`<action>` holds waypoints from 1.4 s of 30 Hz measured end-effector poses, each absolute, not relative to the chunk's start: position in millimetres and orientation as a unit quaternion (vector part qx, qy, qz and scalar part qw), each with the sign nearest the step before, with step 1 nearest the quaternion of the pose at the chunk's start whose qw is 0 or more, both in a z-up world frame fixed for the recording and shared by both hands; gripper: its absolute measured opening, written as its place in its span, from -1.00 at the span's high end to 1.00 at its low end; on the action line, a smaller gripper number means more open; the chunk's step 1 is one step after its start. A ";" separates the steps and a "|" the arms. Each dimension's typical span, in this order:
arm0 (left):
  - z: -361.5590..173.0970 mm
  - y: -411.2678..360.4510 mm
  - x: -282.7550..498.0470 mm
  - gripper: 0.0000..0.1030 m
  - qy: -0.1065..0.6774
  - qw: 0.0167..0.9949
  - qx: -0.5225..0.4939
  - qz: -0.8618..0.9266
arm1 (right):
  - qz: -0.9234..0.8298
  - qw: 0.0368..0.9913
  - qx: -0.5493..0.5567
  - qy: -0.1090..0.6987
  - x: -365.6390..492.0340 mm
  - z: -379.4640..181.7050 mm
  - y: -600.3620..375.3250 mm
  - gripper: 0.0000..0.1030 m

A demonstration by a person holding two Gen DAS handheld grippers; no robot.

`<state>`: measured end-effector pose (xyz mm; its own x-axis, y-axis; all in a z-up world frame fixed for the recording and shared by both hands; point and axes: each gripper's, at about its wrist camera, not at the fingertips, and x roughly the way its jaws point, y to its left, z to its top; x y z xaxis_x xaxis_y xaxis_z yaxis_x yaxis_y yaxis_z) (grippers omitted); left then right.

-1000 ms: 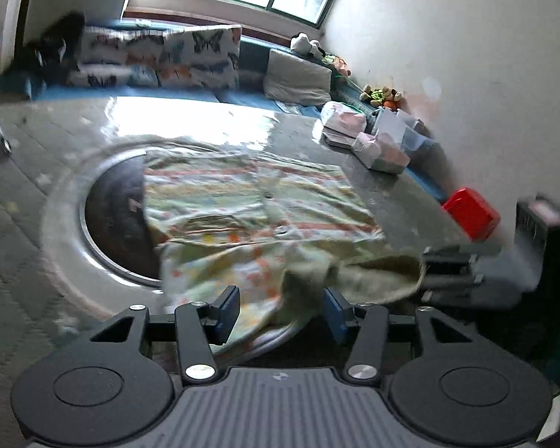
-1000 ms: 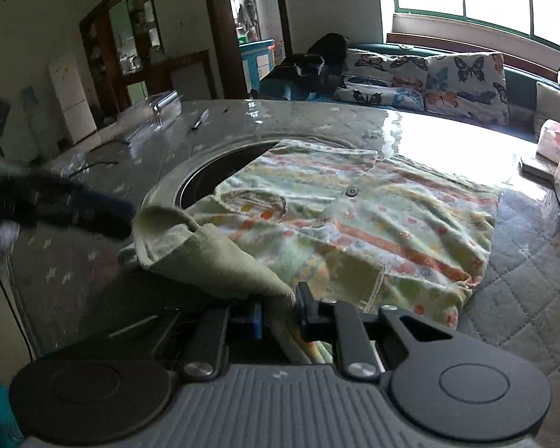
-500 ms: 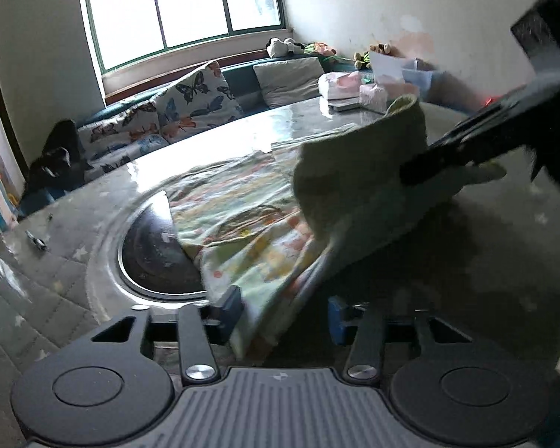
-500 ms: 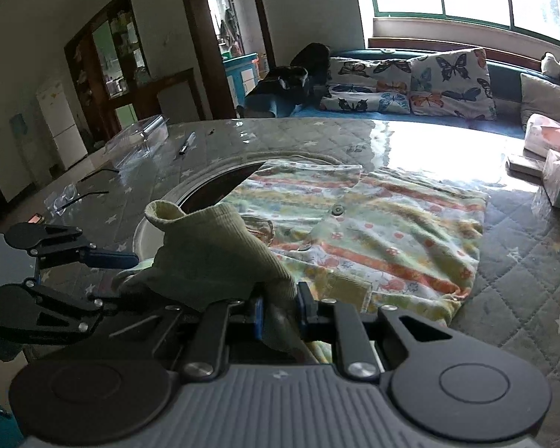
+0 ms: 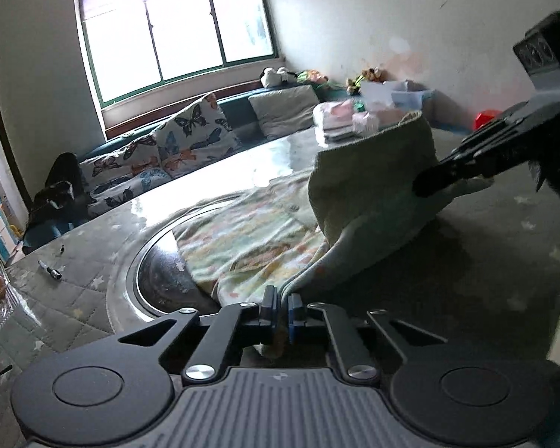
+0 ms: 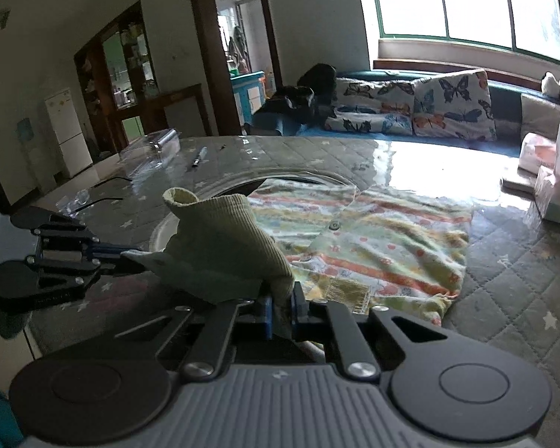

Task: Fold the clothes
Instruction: 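Lift the hem with both grippers and fold it over toward the collar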

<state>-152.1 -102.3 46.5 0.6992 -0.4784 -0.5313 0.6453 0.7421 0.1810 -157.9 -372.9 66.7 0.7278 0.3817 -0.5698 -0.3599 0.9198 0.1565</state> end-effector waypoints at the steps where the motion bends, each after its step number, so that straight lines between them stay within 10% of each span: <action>1: 49.6 -100.7 -157.7 0.89 0.231 0.903 0.179 -0.314 | 0.203 0.929 0.015 0.308 -164.8 69.0 -372.6 0.85; 17: 79.0 -81.7 -190.1 0.89 0.246 0.893 0.155 -0.343 | 0.238 0.920 0.007 0.311 -201.7 96.2 -367.2 0.86; 42: 19.5 -109.2 35.8 0.69 0.409 0.882 0.031 -0.232 | 0.130 0.922 0.021 0.364 13.6 32.8 -380.7 0.59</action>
